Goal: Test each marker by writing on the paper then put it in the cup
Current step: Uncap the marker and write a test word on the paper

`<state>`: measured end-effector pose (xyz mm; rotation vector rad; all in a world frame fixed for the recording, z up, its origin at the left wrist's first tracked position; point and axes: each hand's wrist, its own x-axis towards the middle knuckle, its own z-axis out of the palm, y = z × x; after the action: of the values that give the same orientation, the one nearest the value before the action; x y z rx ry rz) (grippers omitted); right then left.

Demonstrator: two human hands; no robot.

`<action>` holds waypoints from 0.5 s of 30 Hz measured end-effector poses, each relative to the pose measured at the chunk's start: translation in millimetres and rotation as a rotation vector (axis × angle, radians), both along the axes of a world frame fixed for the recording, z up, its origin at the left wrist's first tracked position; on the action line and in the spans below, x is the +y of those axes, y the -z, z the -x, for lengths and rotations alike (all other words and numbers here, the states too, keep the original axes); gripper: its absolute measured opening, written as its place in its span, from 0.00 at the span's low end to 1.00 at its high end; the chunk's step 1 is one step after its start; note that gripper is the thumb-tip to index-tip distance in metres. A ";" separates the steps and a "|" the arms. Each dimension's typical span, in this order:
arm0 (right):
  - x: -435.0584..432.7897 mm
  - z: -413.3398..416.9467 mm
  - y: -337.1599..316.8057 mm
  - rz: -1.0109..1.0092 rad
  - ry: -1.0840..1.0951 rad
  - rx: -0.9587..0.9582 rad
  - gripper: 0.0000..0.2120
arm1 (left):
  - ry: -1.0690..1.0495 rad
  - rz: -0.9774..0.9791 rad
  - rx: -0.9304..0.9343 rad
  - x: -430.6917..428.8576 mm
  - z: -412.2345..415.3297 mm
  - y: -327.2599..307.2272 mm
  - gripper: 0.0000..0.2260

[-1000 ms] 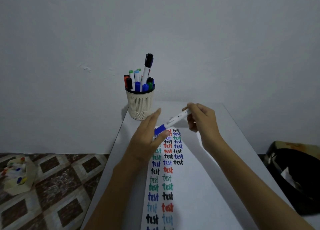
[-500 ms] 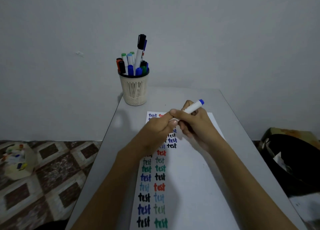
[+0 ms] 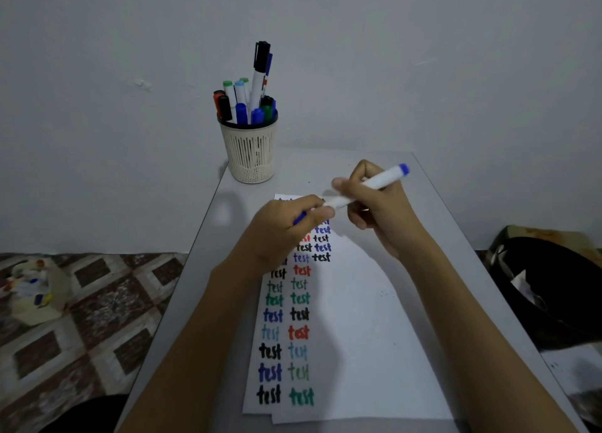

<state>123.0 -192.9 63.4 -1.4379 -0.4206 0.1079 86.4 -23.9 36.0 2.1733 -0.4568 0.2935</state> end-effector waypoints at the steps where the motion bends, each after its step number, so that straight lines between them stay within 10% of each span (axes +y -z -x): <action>1: 0.1 -0.8 -0.9 -0.048 0.035 0.019 0.15 | -0.033 -0.013 0.002 6.0 -1.3 1.2 0.12; 15: 20.8 36.7 42.5 -0.047 0.197 0.162 0.17 | -0.054 -0.129 -0.008 40.1 -17.7 27.0 0.08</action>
<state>86.3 -172.2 20.9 -1.4046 -0.1462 0.0546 104.2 16.2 9.0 2.3135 -0.4327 0.3103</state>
